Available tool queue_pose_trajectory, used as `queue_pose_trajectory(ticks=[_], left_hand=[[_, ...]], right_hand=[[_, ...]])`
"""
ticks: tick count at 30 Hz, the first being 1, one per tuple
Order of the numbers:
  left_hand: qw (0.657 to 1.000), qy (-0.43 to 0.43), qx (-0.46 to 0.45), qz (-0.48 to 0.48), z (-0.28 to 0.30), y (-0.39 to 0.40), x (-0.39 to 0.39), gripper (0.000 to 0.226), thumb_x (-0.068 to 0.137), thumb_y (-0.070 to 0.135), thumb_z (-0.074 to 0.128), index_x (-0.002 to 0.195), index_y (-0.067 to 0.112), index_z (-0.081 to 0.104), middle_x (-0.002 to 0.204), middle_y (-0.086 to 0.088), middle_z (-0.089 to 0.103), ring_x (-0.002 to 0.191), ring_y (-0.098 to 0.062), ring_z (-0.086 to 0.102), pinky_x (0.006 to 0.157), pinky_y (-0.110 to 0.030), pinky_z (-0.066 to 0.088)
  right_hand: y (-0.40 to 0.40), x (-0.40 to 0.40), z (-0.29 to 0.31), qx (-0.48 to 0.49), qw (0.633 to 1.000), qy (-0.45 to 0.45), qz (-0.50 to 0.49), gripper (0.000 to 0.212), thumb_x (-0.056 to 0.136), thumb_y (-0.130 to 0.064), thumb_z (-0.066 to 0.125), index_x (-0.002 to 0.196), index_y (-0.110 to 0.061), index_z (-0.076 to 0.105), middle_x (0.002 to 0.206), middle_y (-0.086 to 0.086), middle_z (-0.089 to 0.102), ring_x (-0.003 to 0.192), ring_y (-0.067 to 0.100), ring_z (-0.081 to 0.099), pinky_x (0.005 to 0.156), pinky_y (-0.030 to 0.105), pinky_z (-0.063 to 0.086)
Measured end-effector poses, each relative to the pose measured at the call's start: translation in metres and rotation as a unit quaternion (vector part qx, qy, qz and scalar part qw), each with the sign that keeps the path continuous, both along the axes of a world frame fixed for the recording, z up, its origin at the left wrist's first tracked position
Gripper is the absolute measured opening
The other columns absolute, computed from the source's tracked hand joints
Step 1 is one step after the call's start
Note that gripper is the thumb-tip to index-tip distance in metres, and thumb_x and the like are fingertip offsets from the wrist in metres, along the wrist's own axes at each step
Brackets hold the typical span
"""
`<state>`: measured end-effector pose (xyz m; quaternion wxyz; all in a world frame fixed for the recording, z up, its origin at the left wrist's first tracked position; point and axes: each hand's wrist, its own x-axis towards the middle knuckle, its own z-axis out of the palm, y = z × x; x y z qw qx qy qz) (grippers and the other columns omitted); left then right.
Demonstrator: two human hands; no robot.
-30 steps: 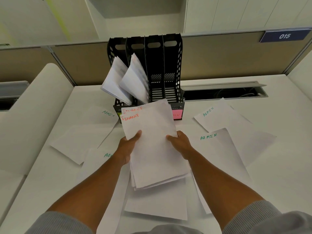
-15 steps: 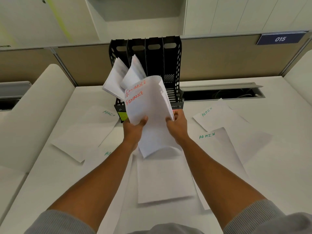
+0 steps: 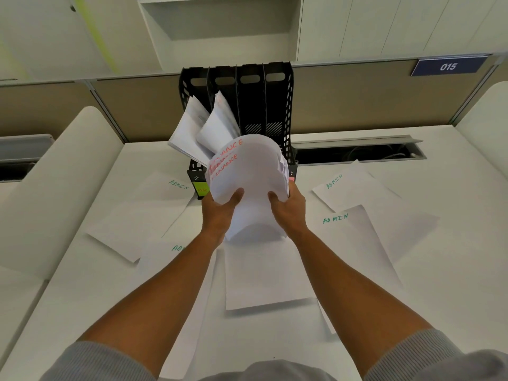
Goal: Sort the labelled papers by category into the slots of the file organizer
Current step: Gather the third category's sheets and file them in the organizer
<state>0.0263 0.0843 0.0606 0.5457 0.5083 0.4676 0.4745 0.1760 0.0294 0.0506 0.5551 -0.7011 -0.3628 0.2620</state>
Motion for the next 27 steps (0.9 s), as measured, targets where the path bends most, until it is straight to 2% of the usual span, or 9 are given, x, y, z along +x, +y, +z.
queue_pose_trajectory(ticks=[4,7,9,11,14,18,20,23,27], left_hand=[[0.999,0.044,-0.018,-0.019,-0.007,0.0,-0.004,0.04,0.082,0.028,0.075,0.114,0.035,0.051,0.109,-0.001,0.064,0.103,-0.022,0.063,0.073,-0.024,0.057],[0.999,0.034,0.0,0.003,-0.004,-0.001,-0.003,0.046,0.084,0.031,0.073,0.123,0.023,0.051,0.11,-0.006,0.065,0.102,-0.025,0.064,0.071,-0.023,0.059],[0.999,0.015,0.026,0.015,0.001,0.0,0.0,0.053,0.083,0.031,0.073,0.129,0.018,0.049,0.113,-0.009,0.064,0.103,-0.025,0.064,0.076,-0.025,0.059],[0.999,0.008,0.036,0.018,0.004,0.001,0.002,0.055,0.083,0.031,0.074,0.13,0.021,0.048,0.114,-0.007,0.063,0.103,-0.023,0.063,0.076,-0.021,0.058],[1.0,0.015,0.014,0.004,0.003,-0.002,0.002,0.051,0.078,0.036,0.077,0.119,0.04,0.048,0.111,0.002,0.062,0.104,-0.019,0.061,0.079,-0.027,0.057],[1.0,0.0,-0.003,0.024,0.001,-0.003,-0.003,0.061,0.075,0.045,0.077,0.128,0.033,0.048,0.117,-0.002,0.062,0.108,-0.023,0.061,0.079,-0.033,0.06],[0.998,-0.036,0.005,0.054,0.012,0.0,-0.001,0.057,0.075,0.052,0.075,0.123,0.031,0.053,0.113,0.0,0.065,0.103,-0.019,0.065,0.076,-0.032,0.06],[0.991,-0.079,0.046,0.095,0.031,0.005,0.004,0.053,0.077,0.056,0.071,0.113,0.019,0.062,0.107,-0.004,0.07,0.098,-0.018,0.069,0.081,-0.037,0.059],[0.984,-0.073,0.051,0.153,0.052,0.007,0.012,0.044,0.083,0.06,0.06,0.095,0.018,0.067,0.097,-0.005,0.072,0.092,-0.019,0.07,0.078,-0.037,0.06]], right_hand=[[-0.004,0.001,-0.006,-0.026,1.0,0.008,-0.008,0.036,0.09,-0.026,0.063,0.123,-0.015,0.054,0.102,-0.003,0.057,0.092,0.016,0.055,0.084,0.033,0.052],[-0.003,0.001,-0.002,-0.001,1.0,0.012,-0.011,0.034,0.091,-0.025,0.062,0.122,-0.013,0.056,0.101,0.0,0.06,0.093,0.019,0.059,0.074,0.019,0.05],[0.0,-0.001,0.005,0.015,1.0,0.017,-0.012,0.035,0.09,-0.028,0.063,0.122,-0.015,0.056,0.1,-0.002,0.06,0.092,0.018,0.06,0.073,0.019,0.05],[0.004,-0.002,0.009,0.019,0.999,0.025,-0.016,0.037,0.089,-0.031,0.063,0.123,-0.017,0.055,0.101,-0.004,0.06,0.091,0.016,0.059,0.077,0.026,0.053],[0.001,-0.003,0.003,0.009,1.0,0.008,-0.015,0.034,0.088,-0.027,0.065,0.119,-0.018,0.056,0.098,-0.004,0.06,0.089,0.017,0.06,0.069,0.016,0.05],[-0.007,0.0,-0.008,-0.004,1.0,-0.003,-0.013,0.03,0.089,-0.024,0.064,0.117,-0.015,0.058,0.095,-0.002,0.062,0.087,0.017,0.06,0.066,0.012,0.045],[-0.008,0.001,-0.006,-0.007,1.0,-0.004,-0.015,0.029,0.09,-0.024,0.063,0.116,-0.013,0.059,0.094,-0.002,0.062,0.084,0.016,0.059,0.062,0.008,0.042],[-0.007,0.001,-0.002,-0.005,1.0,-0.021,-0.011,0.027,0.091,-0.024,0.062,0.115,-0.012,0.06,0.094,0.002,0.064,0.082,0.016,0.06,0.06,0.007,0.039],[-0.008,0.0,0.001,-0.011,1.0,-0.023,-0.003,0.027,0.091,-0.023,0.062,0.116,-0.011,0.06,0.095,0.003,0.064,0.083,0.016,0.06,0.06,0.006,0.038]])
